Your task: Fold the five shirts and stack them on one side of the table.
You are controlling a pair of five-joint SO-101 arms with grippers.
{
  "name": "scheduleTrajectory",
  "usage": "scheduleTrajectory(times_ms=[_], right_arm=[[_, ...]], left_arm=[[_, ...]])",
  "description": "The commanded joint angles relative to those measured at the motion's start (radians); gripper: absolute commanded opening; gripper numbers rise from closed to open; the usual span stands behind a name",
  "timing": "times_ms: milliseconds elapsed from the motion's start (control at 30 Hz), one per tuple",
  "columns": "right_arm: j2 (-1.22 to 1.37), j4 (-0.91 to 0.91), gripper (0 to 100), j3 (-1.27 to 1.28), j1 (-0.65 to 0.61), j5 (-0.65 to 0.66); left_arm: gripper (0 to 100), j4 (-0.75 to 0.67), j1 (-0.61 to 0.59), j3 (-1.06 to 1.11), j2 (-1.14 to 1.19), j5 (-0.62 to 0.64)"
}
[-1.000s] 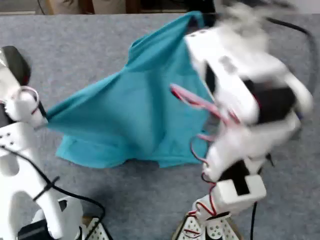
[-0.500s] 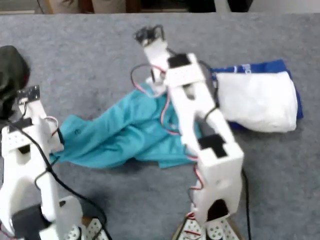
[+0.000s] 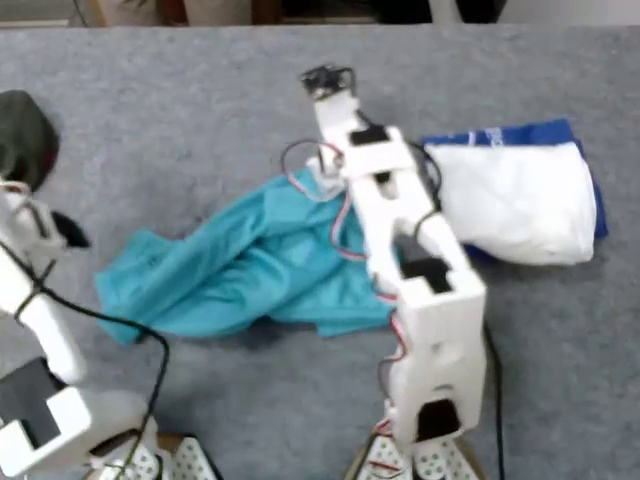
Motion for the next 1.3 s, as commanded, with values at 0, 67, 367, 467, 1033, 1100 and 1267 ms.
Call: scheduleTrajectory(times_ms=[0,67,367,467,1033,1100,1267], right_arm=[[-0.008,-0.018,0.2,-0.027,0.018,-0.009],[-0.008,-0.018,0.2,-0.027,0.018,-0.009],[-0.008,-0.018,0.2,-0.027,0.019,-0.009],[-0.007,-0.021,0.2,-0.027,0.019,-0.008],[-0.005,-0.026,0.2,-0.03,0.016,-0.008],[-0.005,-0.026,0.2,-0.03,0.016,-0.008],[-0.005,-0.026,0.2,-0.03,0.016,-0.008]], left_arm=[[14,0.167,-0.048,-0.08,-0.001,-0.155],[8,0.17,-0.087,-0.009,-0.007,-0.175],[5,0.058,-0.041,0.404,-0.007,-0.138],[5,-0.04,-0.018,0.41,0.002,-0.115],[2,-0.292,0.578,0.522,-0.18,0.304],[2,-0.342,0.663,0.62,-0.208,0.336],[2,-0.503,0.862,0.825,-0.205,0.292]])
